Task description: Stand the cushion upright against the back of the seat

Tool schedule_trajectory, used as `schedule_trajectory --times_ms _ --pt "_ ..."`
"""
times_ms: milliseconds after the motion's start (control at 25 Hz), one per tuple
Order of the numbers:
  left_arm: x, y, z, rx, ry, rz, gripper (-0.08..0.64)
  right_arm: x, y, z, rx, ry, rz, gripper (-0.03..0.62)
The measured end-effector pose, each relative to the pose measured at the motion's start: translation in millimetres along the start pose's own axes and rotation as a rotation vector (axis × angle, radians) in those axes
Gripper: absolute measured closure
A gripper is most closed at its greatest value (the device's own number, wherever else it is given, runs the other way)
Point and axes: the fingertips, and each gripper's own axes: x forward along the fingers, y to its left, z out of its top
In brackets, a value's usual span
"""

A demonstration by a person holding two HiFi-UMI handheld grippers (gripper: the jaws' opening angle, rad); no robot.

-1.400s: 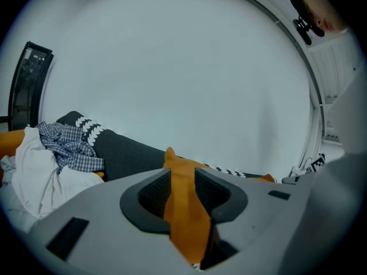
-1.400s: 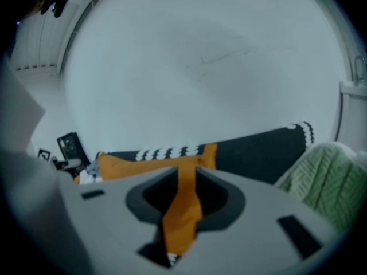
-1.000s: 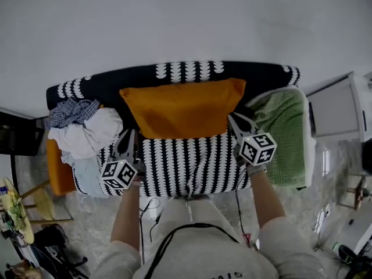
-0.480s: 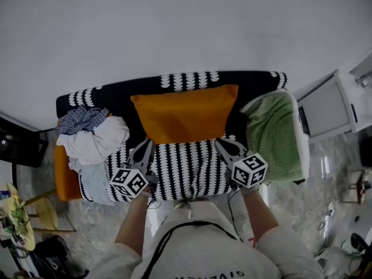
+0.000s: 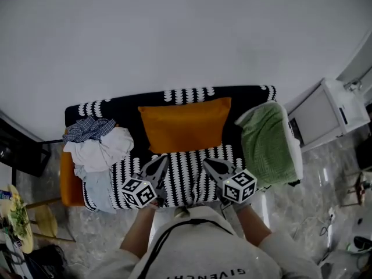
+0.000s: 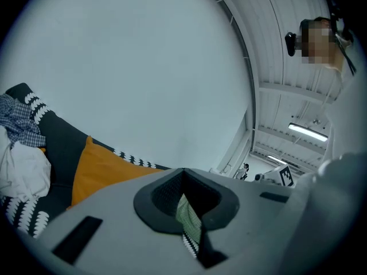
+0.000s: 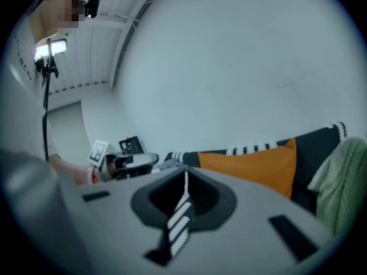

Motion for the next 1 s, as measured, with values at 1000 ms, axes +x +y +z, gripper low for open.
schedule_trajectory --times_ms 1000 --pt "-70.3 -35.6 -35.9 -0.023 0.074 -0.047 0.535 -11.8 89.2 -38.9 0.011 0.043 0.059 0.574"
